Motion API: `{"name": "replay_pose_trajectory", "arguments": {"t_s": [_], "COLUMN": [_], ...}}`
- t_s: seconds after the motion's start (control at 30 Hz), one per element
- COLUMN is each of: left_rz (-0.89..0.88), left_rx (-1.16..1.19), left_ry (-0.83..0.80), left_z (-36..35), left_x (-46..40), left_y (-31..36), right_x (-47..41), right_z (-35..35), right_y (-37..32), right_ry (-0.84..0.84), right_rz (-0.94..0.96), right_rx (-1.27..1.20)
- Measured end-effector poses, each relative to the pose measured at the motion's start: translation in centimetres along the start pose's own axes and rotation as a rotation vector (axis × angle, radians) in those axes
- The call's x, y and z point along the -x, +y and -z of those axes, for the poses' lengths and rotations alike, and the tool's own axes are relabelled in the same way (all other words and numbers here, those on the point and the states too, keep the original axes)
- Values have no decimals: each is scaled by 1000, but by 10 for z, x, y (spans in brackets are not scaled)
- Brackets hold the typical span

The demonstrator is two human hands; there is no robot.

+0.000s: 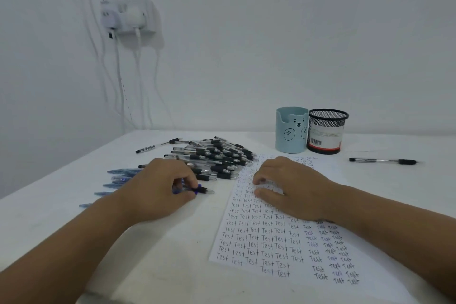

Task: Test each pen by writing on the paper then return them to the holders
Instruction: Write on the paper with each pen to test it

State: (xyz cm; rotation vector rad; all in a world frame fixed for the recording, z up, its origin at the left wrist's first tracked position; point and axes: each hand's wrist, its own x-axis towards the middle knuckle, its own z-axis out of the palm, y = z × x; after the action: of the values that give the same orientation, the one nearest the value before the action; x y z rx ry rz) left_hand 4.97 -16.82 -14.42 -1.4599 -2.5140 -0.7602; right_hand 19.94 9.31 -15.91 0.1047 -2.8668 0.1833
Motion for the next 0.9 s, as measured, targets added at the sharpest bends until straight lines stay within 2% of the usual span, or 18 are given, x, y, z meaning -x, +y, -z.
{"name": "replay_pose_trajectory", "arguments": {"t_s": [0.23,0.37,0.47,0.57,0.63,0.77,0.83,0.9], "left_rz": [-131,-225,-206,-60,-28,86,212,340], "left_rx": [41,67,190,476,690,1292,1609,1804], "left_ry": [85,240,364,395,433,436,367,336], "left_z": [-11,-12,-7,0,5,-1,-8,-16], "left_x": [-1,-8,-16,-26,-37,-69,-84,-98], "left_y": [-6,3,21,45,64,89,98,104], "right_x": [0,0,0,0,0,-1,0,3], "right_z": [0,-1,-1,-2,-1,1,4,7], "right_y": [2,3,4,6,6,9,15,23], "right_ry": [15,22,26,28,32,13,32,91], "right_rz": [16,23,32,33,30,-5,-78,-170], "right_rx": [-10,-27,-33,-37,-50,-103,-236,-469]}}
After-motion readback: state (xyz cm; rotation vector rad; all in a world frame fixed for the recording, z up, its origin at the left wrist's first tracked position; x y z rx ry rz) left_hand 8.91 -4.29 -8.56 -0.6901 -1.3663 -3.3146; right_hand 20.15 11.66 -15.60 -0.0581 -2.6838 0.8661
